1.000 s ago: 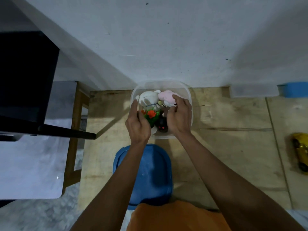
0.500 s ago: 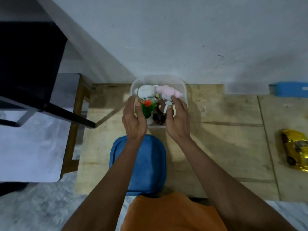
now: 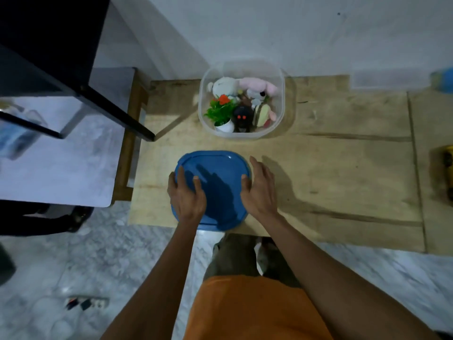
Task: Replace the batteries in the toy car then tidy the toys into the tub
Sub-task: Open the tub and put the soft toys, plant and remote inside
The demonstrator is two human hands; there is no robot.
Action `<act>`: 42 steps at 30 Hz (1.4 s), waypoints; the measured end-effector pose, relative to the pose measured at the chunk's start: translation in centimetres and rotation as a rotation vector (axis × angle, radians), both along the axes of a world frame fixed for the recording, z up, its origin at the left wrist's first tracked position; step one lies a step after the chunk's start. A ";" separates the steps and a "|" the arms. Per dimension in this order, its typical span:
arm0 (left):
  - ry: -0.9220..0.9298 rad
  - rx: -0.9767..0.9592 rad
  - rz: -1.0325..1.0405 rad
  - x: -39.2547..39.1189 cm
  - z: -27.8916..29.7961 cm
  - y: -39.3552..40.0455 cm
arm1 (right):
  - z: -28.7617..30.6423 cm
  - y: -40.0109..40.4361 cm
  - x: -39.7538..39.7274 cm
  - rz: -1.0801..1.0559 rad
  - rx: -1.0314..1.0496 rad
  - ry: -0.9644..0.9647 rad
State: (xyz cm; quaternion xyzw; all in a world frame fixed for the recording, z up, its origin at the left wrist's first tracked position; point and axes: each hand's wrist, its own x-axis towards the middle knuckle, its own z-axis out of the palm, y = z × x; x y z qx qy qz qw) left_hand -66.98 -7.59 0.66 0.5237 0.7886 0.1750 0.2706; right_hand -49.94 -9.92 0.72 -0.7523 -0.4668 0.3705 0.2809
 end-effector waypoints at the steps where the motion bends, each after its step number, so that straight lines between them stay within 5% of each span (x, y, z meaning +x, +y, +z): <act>1: 0.032 -0.076 0.027 -0.6 -0.3 -0.5 | -0.4 -0.9 -0.3 0.005 -0.059 0.029; 6: 0.019 -0.329 0.099 -2.5 -0.6 -0.9 | -1.4 -2.5 -1.5 0.008 -0.209 0.147; 17: -0.135 -0.449 0.144 -4.7 0.2 -0.7 | 0.3 -2.7 -3.9 -0.248 -0.214 0.253; 27: -0.307 0.091 0.183 1.7 7.3 -0.1 | 6.2 -4.0 -0.9 -0.420 0.108 0.133; 42: -0.276 -0.067 0.061 9.1 2.7 18.6 | 2.8 15.5 7.1 -0.306 0.039 -0.101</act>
